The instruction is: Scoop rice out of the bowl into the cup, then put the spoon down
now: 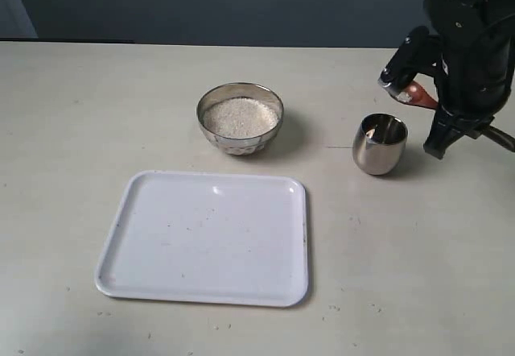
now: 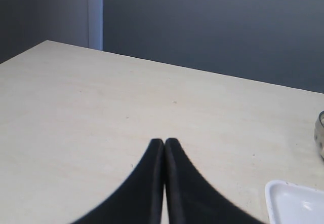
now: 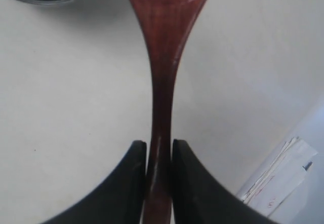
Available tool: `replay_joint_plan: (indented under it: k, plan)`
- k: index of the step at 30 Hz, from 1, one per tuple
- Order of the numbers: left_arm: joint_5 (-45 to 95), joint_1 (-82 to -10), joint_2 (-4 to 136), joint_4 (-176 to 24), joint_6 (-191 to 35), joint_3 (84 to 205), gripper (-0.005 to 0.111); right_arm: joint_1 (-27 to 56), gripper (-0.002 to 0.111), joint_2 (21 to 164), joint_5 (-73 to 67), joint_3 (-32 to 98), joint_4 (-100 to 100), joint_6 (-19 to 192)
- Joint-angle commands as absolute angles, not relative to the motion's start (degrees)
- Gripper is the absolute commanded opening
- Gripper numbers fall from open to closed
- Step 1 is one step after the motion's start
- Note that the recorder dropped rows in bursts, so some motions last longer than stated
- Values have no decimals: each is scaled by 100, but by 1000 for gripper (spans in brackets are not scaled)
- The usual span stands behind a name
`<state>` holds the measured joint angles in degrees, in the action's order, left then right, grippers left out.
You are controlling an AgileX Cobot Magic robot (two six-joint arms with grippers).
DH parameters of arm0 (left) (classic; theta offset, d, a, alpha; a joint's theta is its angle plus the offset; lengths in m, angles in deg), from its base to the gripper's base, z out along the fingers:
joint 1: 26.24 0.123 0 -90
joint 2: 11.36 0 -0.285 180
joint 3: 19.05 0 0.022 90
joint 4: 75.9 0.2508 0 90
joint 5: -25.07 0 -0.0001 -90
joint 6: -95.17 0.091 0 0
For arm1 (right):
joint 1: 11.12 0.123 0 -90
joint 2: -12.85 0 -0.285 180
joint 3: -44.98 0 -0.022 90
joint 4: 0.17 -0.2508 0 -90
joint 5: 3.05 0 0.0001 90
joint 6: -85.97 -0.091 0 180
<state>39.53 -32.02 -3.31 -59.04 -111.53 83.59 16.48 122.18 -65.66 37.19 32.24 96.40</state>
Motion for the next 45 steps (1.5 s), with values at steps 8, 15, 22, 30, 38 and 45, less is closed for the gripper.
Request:
replay_joint_plan:
  k: [8, 15, 22, 30, 38, 45]
  plan:
    - [3890, -3240, -357, -5872, -11170, 8373, 1, 2146, -1, 12219, -6479, 3370, 4033, 9107]
    - [3890, -3240, -357, -5872, -11170, 8373, 1, 2146, -1, 12219, -6512, 3238, 4055, 8874]
    - [3890, -3240, -357, -5872, -11170, 8373, 1, 2146, -1, 12219, -6541, 3238, 4368, 8866]
    - [3890, -3240, -357, -5872, -11170, 8373, 1, 2198, -1, 12219, -6541, 3185, 4451, 8745]
    - [3890, -3240, -357, -5872, -11170, 8373, 1, 2489, -1, 12219, -6405, 2750, 5031, 8253]
    - [3890, -3240, -357, -5872, -11170, 8373, 1, 2499, -1, 12219, -6417, 2710, 5139, 8111]
